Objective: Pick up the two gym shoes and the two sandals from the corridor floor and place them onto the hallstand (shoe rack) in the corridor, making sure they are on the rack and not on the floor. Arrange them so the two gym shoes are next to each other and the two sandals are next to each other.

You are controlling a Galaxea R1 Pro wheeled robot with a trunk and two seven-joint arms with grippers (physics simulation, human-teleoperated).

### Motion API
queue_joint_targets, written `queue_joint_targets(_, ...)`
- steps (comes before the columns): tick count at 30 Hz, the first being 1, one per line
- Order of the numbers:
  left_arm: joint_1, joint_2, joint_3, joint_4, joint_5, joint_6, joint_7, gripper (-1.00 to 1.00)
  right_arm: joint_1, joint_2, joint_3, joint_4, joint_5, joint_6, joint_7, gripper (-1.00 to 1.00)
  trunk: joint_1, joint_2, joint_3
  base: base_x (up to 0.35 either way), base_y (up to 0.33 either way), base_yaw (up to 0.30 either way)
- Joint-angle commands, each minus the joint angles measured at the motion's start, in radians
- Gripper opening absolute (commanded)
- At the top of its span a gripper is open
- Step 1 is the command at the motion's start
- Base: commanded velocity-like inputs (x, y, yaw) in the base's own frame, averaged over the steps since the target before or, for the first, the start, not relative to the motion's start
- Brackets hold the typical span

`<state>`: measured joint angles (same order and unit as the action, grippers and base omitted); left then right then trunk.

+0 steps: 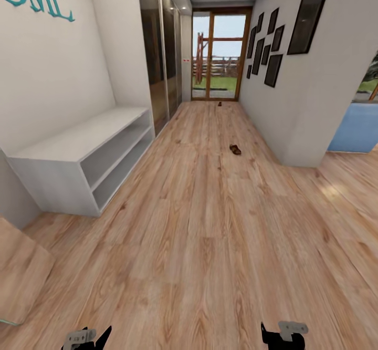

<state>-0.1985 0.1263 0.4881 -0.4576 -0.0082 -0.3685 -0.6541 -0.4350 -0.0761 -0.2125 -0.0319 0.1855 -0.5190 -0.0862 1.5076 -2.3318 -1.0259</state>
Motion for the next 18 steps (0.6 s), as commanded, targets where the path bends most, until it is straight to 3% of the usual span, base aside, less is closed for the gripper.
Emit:
queue_joint_targets(1, -0.001, 0.0, 0.006, 0.001, -0.001, -0.001, -0.008, 1.0, -0.001, 0.0, -0.005, 0.001, 0.011, -0.003, -0.005, 1.0, 0.0, 0.0, -0.001, 0.339, -0.103, 0.0)
queue_joint_targets(18, -0.001, 0.0, 0.007, 0.001, -0.001, -0.001, -0.007, 1.0, -0.001, -0.002, -0.005, 0.001, 0.011, -0.003, -0.006, 1.0, 0.0, 0.0, -0.001, 0.339, -0.103, 0.0)
